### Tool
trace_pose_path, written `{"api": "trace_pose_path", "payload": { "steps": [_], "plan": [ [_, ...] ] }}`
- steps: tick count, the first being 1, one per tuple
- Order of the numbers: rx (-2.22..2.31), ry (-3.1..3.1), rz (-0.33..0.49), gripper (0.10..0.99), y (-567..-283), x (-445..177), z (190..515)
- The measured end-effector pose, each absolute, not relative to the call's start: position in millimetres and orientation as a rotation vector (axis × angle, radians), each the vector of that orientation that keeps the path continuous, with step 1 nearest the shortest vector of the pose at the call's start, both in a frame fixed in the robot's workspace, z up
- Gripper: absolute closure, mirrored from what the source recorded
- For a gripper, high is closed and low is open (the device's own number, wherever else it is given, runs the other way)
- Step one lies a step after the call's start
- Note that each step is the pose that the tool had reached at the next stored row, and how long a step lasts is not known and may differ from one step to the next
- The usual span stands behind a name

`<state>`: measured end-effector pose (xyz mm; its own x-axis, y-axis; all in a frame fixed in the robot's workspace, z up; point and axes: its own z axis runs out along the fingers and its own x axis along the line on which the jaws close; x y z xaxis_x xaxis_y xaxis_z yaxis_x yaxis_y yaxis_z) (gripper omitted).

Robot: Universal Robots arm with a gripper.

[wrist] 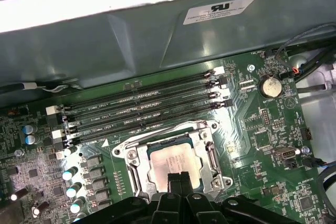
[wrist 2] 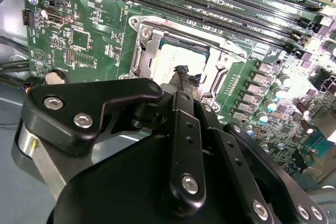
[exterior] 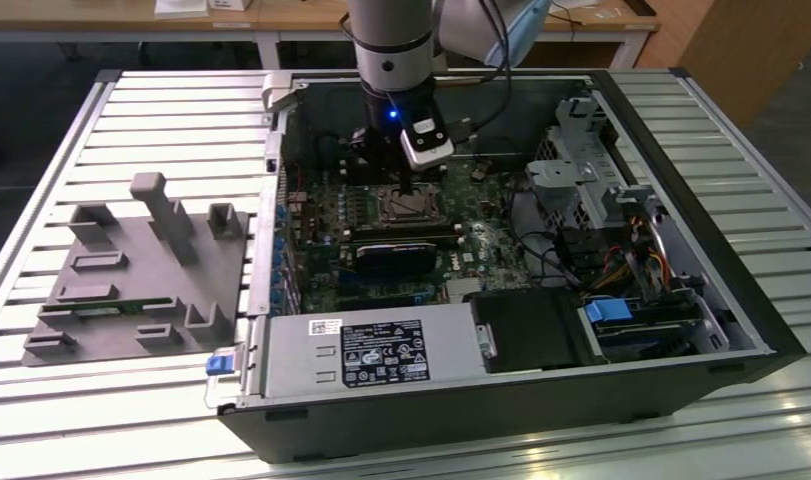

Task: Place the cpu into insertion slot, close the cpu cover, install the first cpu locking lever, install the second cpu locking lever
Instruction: 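Install the second cpu locking lever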

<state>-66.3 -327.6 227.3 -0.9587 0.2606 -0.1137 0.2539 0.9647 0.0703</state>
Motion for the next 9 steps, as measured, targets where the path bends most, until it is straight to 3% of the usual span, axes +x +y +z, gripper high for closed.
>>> {"api": "trace_pose_path", "payload": {
  "steps": [9],
  "plan": [
    [0.393, 2.992, 0.083, 0.98, -331.1, -66.3, 227.4]
  ]
}}
